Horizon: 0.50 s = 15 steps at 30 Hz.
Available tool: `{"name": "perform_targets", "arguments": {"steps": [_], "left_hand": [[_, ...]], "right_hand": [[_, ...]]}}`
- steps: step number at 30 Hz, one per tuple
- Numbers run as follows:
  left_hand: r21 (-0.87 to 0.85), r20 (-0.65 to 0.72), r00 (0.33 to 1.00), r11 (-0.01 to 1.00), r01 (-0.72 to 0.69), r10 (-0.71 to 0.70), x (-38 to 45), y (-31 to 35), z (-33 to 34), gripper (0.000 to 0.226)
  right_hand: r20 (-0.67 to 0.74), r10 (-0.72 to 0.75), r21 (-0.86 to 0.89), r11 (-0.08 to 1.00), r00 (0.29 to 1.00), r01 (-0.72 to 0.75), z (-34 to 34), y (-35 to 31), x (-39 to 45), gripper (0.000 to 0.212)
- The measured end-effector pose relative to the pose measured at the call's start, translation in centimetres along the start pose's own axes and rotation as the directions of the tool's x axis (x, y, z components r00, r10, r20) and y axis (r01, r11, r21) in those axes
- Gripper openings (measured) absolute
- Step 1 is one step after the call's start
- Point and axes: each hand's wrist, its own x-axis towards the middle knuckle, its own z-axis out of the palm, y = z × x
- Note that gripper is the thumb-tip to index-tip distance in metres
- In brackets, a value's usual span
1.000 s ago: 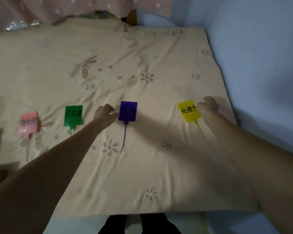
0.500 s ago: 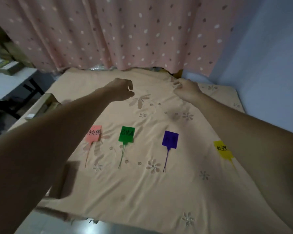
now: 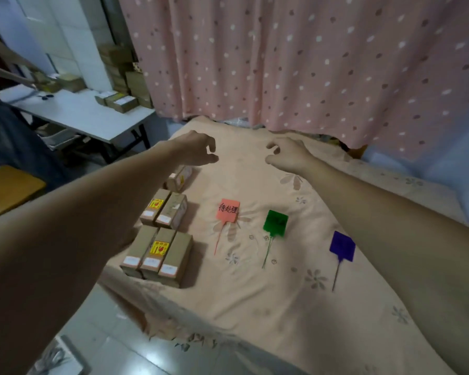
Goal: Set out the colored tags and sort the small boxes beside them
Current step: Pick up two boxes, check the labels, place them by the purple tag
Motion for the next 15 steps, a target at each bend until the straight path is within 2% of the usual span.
{"name": "perform_targets", "arguments": {"steps": [7,10,14,15], "left_hand": [[-0.004,0.008,0.991,0.992,0.13,-0.13,-2.8,-10.5,-0.4,0.036],[0.033,0.019,0.987,0.987,0.16,-0.16,-2.4,-13.3,0.0,0.044],[0.071,0.014,0.984,0.982,0.175,-0.177,0.3,-15.9,0.7,0.045],[0.075,0.023,0.983,0.981,0.179,-0.181,1.1,-16.3,0.9,0.045]], "right_hand": [[0.1,-0.109,-0.031,0.993,0.989,0.113,6.1,-8.5,2.5,0.052],[0.147,-0.14,-0.058,0.987,0.979,0.149,8.3,-11.0,4.4,0.054],[0.214,-0.178,-0.066,0.978,0.961,0.196,10.7,-13.2,8.3,0.068],[0.223,-0.188,-0.064,0.976,0.956,0.207,11.2,-13.7,9.5,0.065]]}}
